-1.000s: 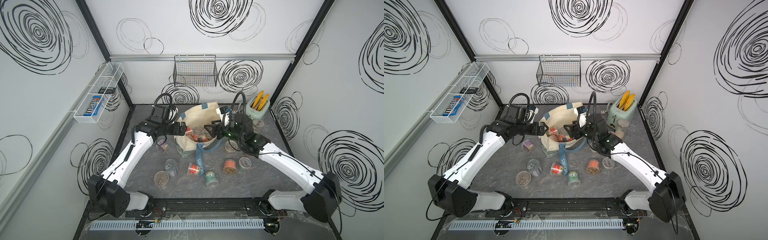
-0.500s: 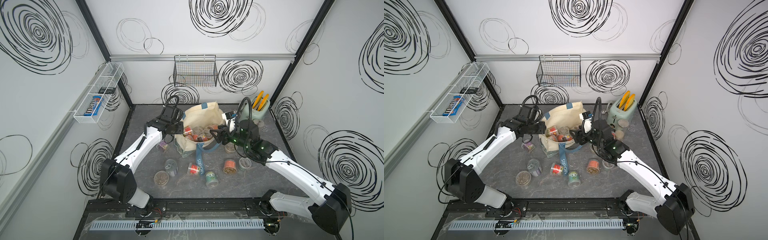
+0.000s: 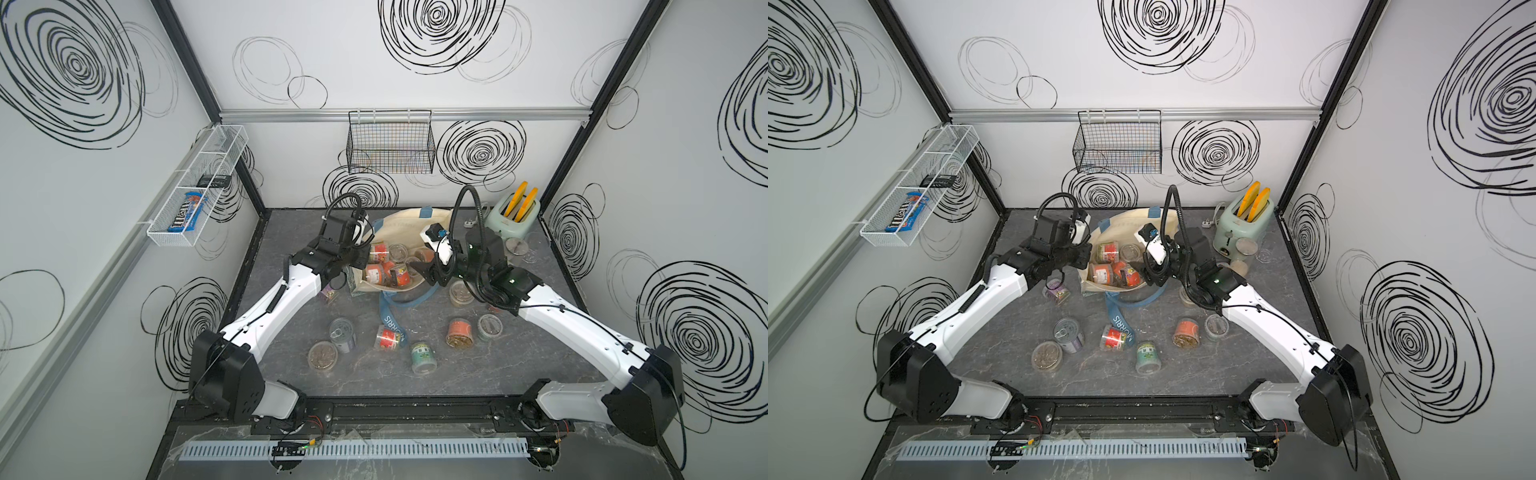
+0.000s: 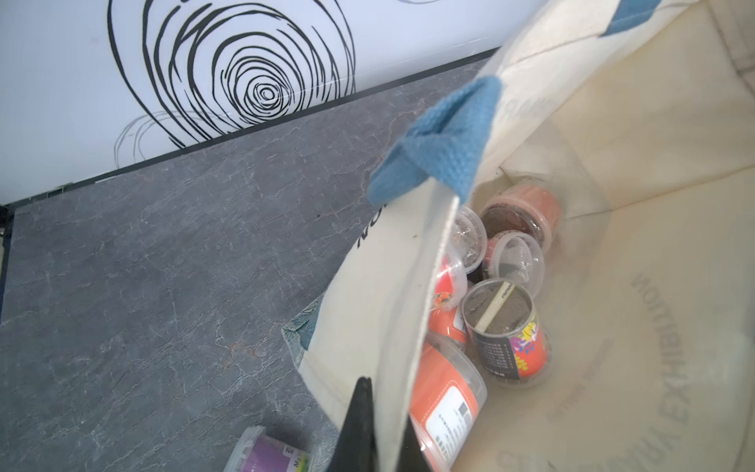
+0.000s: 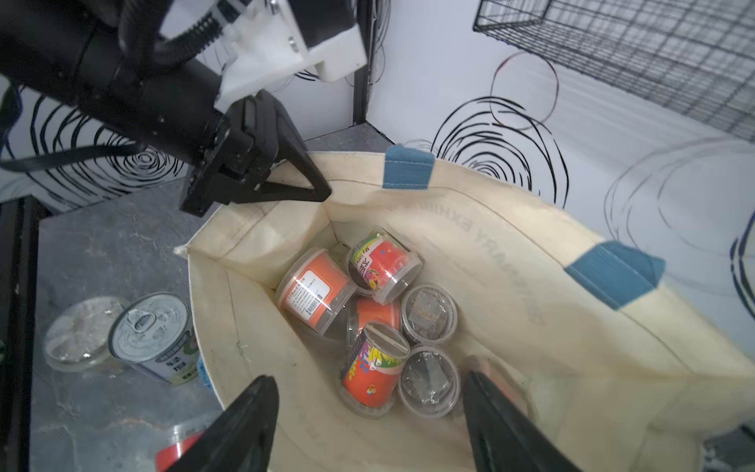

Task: Take out the seed jars from the canvas bag
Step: Adjust the canvas bag at the center of the board, then pick up the seed jar from the canvas bag.

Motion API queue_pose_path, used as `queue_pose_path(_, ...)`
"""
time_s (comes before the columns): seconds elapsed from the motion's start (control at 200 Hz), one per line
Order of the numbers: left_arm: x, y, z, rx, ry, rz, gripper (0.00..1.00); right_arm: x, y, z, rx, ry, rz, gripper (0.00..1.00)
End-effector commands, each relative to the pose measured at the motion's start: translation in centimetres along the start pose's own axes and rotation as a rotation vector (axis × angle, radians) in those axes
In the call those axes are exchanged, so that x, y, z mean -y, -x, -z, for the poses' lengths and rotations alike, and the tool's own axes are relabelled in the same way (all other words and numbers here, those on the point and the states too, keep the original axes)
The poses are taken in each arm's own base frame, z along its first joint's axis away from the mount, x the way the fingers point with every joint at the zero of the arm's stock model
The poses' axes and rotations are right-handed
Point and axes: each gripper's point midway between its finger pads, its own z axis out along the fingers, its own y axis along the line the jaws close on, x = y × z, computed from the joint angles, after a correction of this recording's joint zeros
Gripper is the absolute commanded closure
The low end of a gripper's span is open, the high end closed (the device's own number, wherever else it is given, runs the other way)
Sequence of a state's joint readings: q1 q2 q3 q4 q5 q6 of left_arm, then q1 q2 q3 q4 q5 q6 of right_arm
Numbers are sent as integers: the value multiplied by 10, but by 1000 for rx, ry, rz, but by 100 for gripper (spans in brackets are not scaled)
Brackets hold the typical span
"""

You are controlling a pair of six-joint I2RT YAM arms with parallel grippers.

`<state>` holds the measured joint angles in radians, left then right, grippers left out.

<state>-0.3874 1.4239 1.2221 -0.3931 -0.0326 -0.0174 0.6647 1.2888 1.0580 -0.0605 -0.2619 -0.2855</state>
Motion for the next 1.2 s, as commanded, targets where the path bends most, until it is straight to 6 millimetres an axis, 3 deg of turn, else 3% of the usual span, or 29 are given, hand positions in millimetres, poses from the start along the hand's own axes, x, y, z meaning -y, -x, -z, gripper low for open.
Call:
queue_pose_path(0.0, 15, 64, 30, 260, -78, -102, 100, -17, -5, -4, 65, 82, 334, 23)
queue_pose_path(0.24, 25, 52, 41, 255, -140, -155, 100, -5, -33, -49, -54, 84, 481, 19)
queue_pose_path(0.345, 30, 44, 42, 244, -179, -162, 100, -12, -44, -70, -83, 119, 548, 18)
queue_pose_path(0.52, 32, 43, 44, 247, -199, -157, 100, -2, -41, -98, -98, 100, 573, 14)
queue_pose_path(0.735, 29, 43, 43, 242, -207, -130, 100, 3, -47, -123, -117, 119, 637, 10)
queue_pose_path(0.77, 28, 43, 43, 241, -211, -123, 100, 1, -51, -127, -125, 132, 642, 0)
queue_pose_path(1.056, 25, 43, 46, 240, -233, -86, 100, 6, -79, -158, -219, 153, 647, 3)
queue_pose_path(1.196, 24, 45, 48, 244, -245, -79, 100, 9, -83, -167, -226, 145, 652, 4)
